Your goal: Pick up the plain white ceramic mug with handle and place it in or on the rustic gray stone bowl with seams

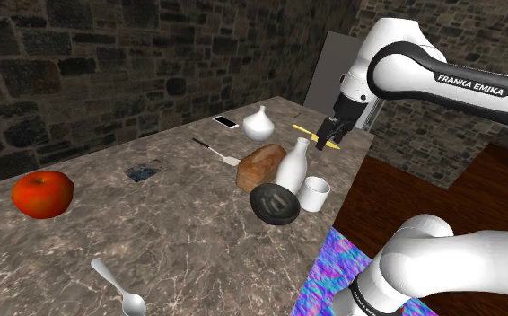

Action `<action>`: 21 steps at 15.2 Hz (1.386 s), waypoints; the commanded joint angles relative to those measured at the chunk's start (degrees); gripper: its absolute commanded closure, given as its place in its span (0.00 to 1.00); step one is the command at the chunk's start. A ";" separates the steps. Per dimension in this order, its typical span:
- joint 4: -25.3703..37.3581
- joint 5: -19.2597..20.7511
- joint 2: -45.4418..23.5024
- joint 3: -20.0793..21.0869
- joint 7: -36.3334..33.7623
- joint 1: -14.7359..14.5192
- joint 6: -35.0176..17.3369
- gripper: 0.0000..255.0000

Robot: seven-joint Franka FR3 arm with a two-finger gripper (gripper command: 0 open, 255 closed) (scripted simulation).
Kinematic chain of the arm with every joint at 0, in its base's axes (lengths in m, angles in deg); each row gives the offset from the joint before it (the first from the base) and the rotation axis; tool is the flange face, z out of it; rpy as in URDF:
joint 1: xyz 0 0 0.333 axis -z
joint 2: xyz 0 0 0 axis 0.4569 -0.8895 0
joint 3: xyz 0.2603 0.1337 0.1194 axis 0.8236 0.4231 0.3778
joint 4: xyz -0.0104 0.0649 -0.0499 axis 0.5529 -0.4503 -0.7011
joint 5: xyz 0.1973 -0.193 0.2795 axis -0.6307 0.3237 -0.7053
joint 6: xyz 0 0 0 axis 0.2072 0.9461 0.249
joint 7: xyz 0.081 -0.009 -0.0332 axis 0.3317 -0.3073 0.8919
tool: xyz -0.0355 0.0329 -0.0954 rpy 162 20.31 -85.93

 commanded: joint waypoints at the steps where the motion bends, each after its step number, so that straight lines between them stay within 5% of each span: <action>1: 0.00 0.00 0.00 0.00 0.00 0.00 0.00 0.00; 13: -20.71 4.00 -2.62 -7.85 7.97 1.23 -23.75 0.00; 16: -24.29 5.20 -6.27 -10.25 10.21 1.65 -31.02 0.00; 21: -26.08 5.62 -9.43 -10.97 10.36 1.65 -35.98 0.00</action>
